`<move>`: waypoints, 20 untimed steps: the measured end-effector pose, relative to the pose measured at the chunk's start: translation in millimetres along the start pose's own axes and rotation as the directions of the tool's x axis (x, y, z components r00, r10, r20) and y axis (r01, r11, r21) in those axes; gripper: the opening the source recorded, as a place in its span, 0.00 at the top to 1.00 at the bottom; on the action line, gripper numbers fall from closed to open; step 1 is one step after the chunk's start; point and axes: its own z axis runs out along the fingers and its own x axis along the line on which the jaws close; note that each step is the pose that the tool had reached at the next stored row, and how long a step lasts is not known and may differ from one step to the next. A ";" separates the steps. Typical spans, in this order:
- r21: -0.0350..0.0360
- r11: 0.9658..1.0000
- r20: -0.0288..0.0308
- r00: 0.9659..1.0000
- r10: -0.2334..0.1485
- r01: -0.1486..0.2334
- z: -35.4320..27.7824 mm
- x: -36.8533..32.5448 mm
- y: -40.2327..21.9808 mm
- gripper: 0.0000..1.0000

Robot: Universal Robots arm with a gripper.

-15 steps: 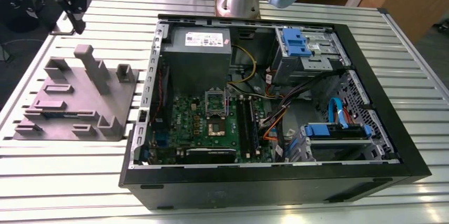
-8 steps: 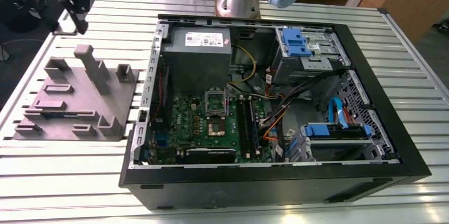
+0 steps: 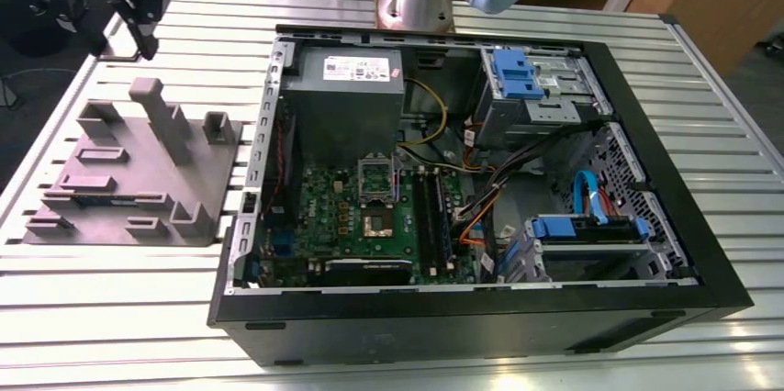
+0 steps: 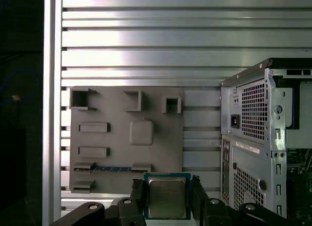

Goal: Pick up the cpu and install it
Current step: 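Pick up the cpu and move it towards the insertion slot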

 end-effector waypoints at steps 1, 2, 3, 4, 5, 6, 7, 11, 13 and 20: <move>0.000 1.000 0.000 1.000 0.000 0.000 0.0 -0.5 0.0 0.53; 0.000 1.000 0.000 1.000 0.000 0.000 0.0 -1.0 0.0 0.53; 0.000 1.000 0.000 1.000 0.000 0.000 0.0 -1.5 0.0 0.53; 0.000 1.000 0.000 1.000 0.000 0.000 0.0 -2.0 0.0 0.53; 0.000 1.000 0.000 1.000 0.000 0.000 0.0 -2.4 0.0 0.53; 0.000 1.000 0.000 1.000 0.000 0.000 0.0 -2.9 0.0 0.53; 0.000 1.000 0.000 1.000 0.000 0.000 0.0 -3.3 0.1 0.53; 0.000 1.000 0.000 1.000 0.000 0.000 -0.1 -5.2 0.1 0.53; 0.000 1.000 0.000 1.000 0.000 0.000 -0.1 -6.5 0.1 0.53; 0.000 1.000 0.000 1.000 0.000 0.000 -0.1 -12.1 0.2 0.53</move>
